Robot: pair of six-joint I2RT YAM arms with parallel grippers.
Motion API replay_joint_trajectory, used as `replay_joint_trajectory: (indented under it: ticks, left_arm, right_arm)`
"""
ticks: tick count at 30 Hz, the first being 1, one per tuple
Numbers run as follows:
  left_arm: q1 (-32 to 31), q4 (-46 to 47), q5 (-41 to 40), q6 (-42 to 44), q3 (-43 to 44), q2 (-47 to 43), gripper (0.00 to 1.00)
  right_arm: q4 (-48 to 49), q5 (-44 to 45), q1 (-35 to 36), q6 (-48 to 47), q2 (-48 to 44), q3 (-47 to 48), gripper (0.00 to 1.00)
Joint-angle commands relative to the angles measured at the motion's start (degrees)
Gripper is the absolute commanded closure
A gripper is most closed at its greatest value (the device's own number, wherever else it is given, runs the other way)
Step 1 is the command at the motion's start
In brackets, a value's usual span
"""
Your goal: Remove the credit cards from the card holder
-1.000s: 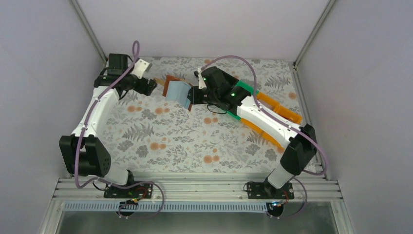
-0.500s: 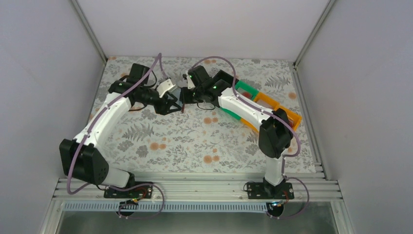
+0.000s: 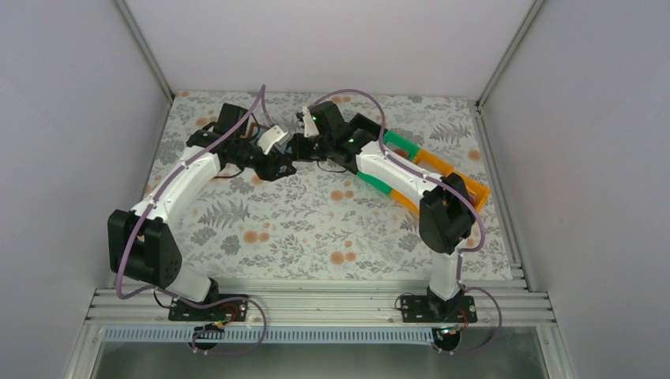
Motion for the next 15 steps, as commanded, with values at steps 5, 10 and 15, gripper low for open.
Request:
replay_joint_trajectory:
  ticks: [5, 10, 15]
  left_arm:
    - [1.39, 5.15, -10.70, -1.15, -0.19, -1.88, 0.53]
    - [2.38, 7.52, -17.85, -2.46, -1.38, -0.29, 0.52]
    - [2.88, 9.52, -25.07, -2.54, -2.27, -0.72, 0.52]
  right_arm:
    - [2.58, -3.68, 0.08, 0.78, -2.13, -2.16, 0.96]
    - [2.81, -4.55, 0.06, 0.98, -2.48, -1.92, 0.96]
    - [2.28, -4.19, 0.04, 0.53, -3.76, -2.49, 0.96]
